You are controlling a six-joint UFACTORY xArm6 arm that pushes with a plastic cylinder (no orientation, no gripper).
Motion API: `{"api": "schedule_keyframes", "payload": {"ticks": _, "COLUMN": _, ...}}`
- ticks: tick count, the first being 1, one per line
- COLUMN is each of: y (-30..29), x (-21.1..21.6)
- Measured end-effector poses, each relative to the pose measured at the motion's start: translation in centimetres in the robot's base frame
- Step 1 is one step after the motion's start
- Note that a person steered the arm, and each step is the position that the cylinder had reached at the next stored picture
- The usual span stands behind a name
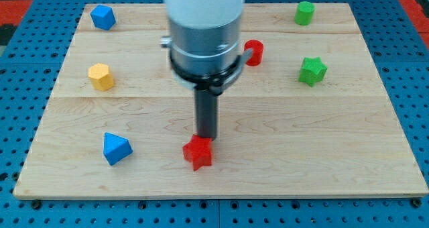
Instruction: Push the red circle to the bottom left of the board
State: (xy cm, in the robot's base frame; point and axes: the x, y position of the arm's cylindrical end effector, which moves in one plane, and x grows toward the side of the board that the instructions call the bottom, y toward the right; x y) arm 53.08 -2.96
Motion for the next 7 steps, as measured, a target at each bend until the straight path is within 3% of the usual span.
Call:
{"api": "schedule_keyframes", "payload": {"ticks": 1, "y": 1.3, "x": -2.8}}
{"api": "schedule_keyframes", "payload": {"ticks": 2, "y": 1.5, "x": -9.6}}
{"api": "schedule_keyframes", "payload": {"ticks": 3, "y": 0.9, "x": -13.9}}
{"api": "schedule_keyframes", "payload": {"ticks": 5, "y": 0.7, "x": -18.6}}
{"api": "schedule_keyframes", "payload": {"ticks": 6, "y": 3.6, "x": -25.7}}
{"api": "schedule_keyframes", "payload": {"ticks": 7, "y": 3.5, "x": -28.5}}
